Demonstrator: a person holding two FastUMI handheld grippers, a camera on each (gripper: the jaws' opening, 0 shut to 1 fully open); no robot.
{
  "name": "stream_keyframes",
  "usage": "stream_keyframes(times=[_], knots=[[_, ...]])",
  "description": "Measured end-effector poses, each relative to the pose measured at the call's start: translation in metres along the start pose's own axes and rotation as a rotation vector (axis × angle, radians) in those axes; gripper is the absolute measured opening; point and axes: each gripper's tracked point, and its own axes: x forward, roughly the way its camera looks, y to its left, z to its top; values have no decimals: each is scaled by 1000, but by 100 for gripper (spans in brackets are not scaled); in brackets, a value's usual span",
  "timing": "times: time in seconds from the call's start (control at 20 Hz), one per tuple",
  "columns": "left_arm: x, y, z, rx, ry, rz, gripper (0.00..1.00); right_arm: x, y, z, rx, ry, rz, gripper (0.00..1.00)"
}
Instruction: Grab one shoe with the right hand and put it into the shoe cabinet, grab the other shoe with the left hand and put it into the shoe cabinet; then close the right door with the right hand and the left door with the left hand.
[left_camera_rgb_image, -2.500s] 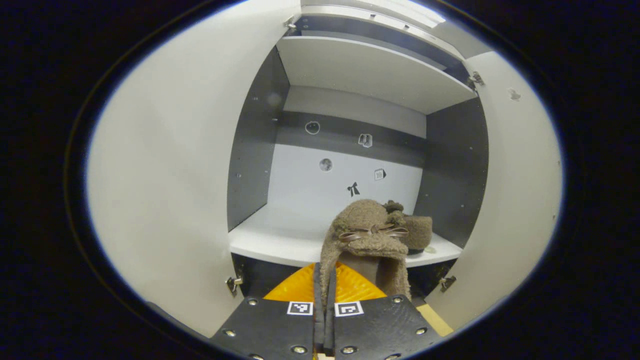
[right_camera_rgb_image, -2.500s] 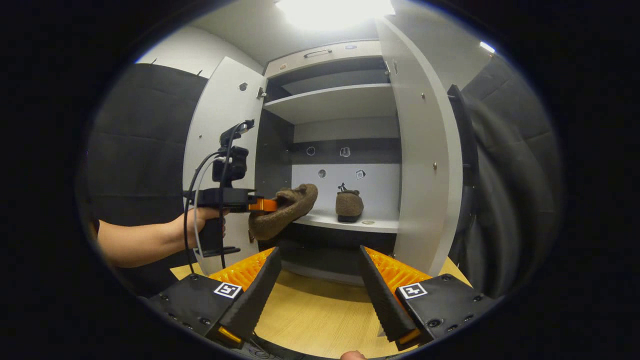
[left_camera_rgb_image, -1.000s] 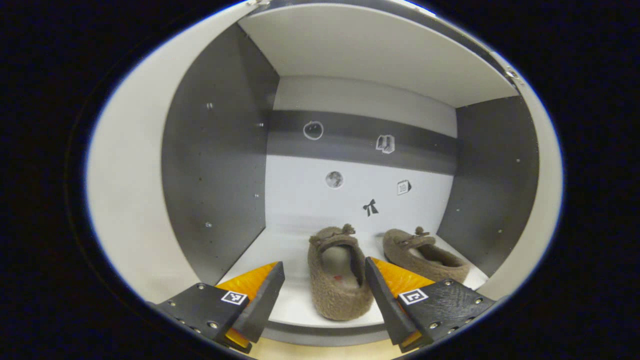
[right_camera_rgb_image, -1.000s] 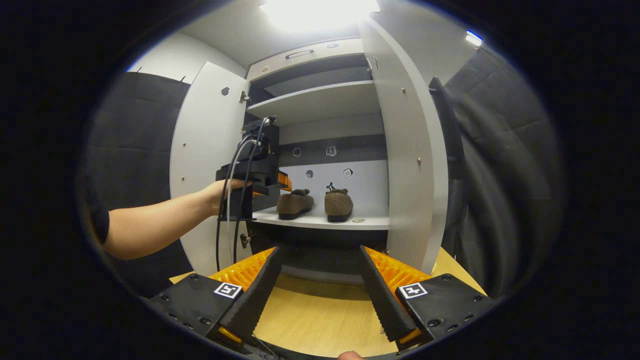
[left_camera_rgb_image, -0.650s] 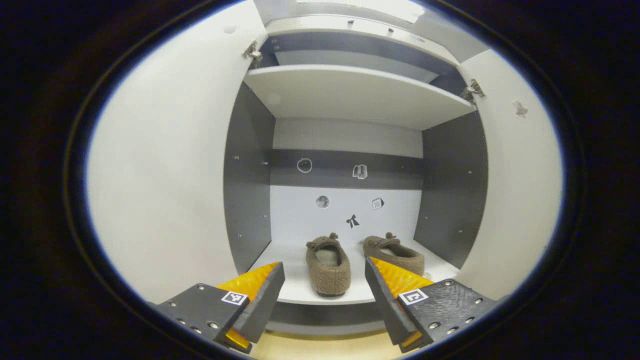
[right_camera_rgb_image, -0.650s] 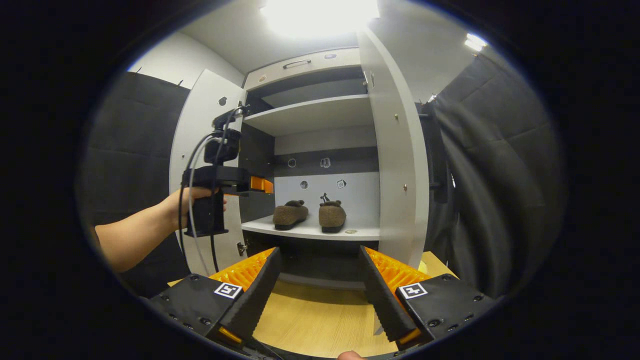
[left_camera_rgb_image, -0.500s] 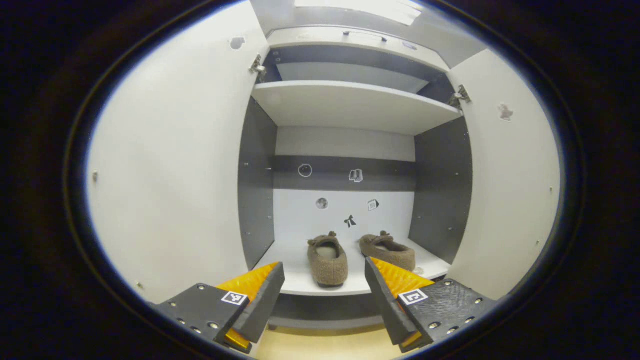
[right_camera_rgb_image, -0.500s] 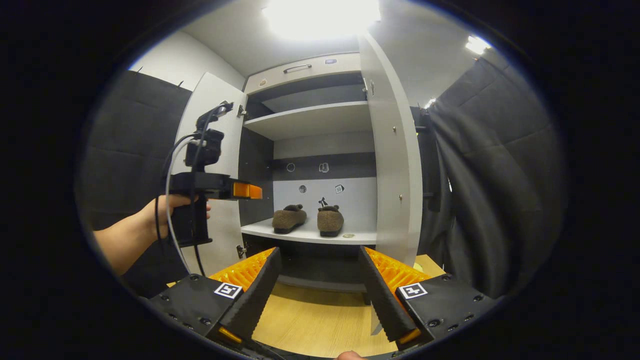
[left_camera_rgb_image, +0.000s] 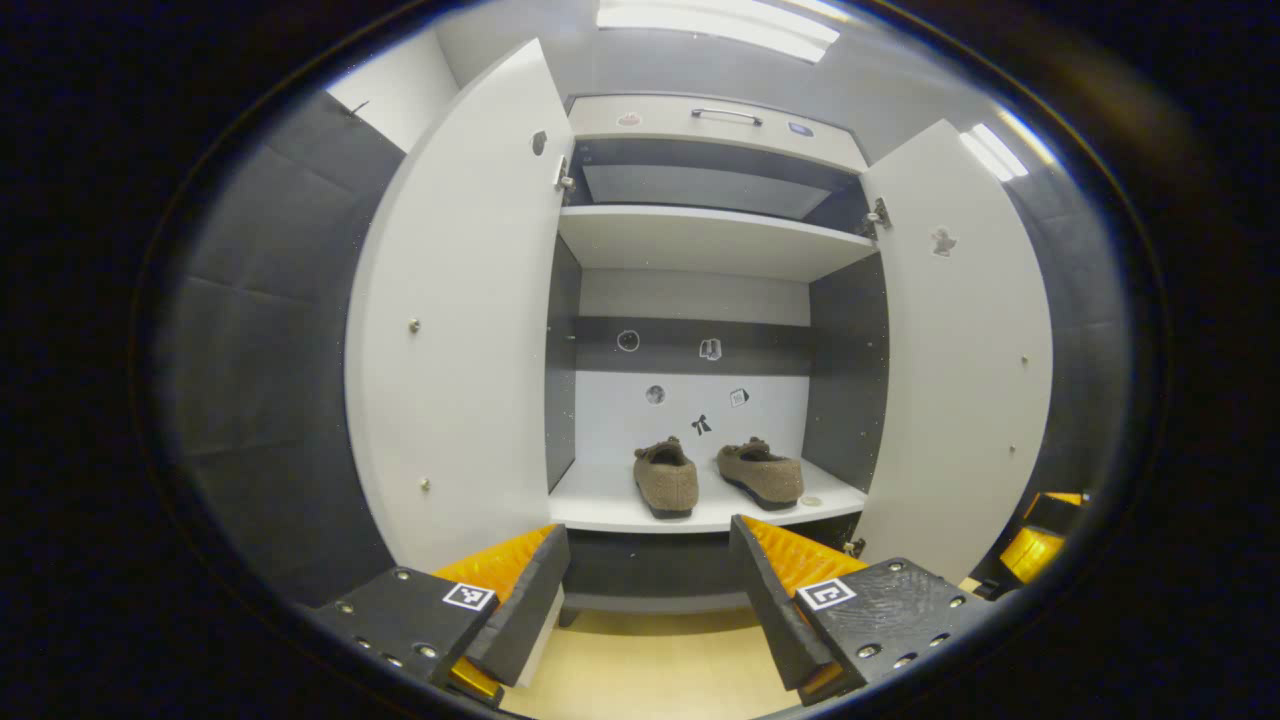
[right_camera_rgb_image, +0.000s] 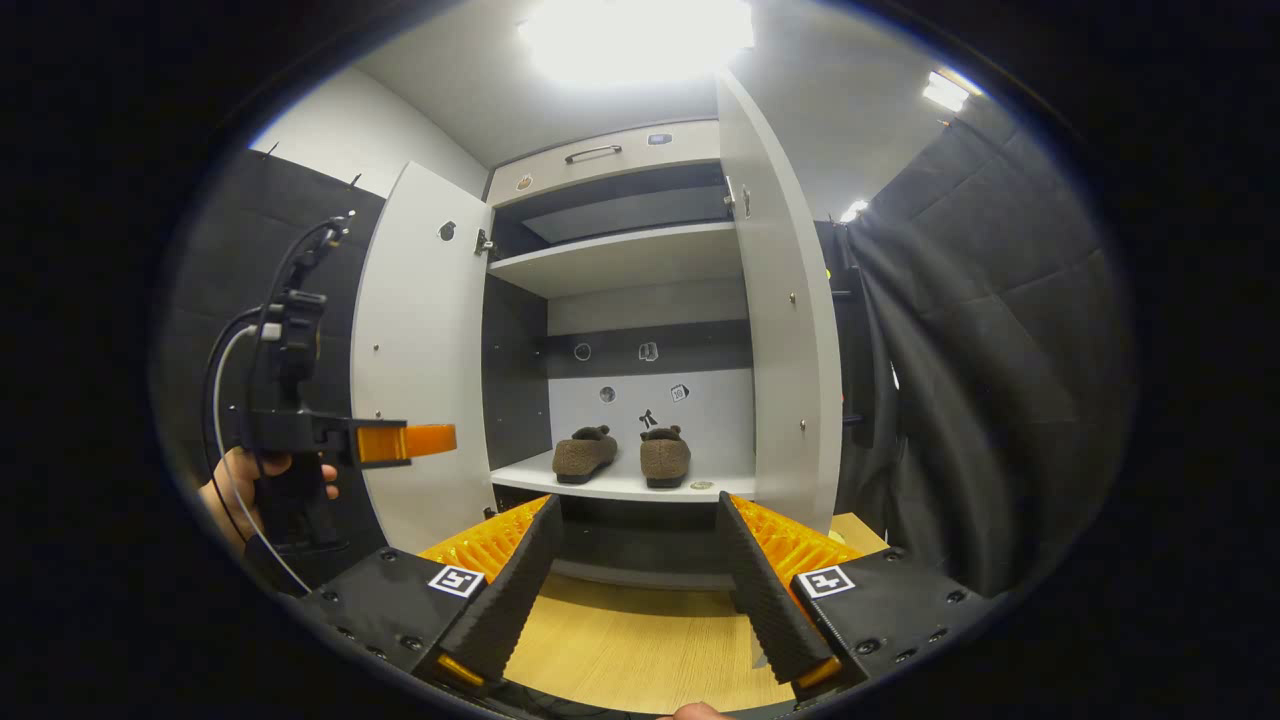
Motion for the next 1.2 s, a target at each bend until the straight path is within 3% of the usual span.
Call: stream_keyframes(times=[0.1,0.15,0.2,0.4,0.85,1.2], knots=[[-18,7,-3,17,-6,10,93,-2,1,2,2,-2,0,98],[-22,8,-3,13,-5,11,98,-4,0,2,5,1,0,98],[-28,10,-4,3,-3,14,94,-6,-1,3,12,4,-1,98],[-53,19,-7,-12,-5,30,98,-14,-20,13,27,11,-40,98],[-72,29,-15,-8,2,48,99,-32,-153,44,-27,21,-380,98],[-73,43,-17,-25,7,77,99,-11,-222,70,-40,-13,-598,97]])
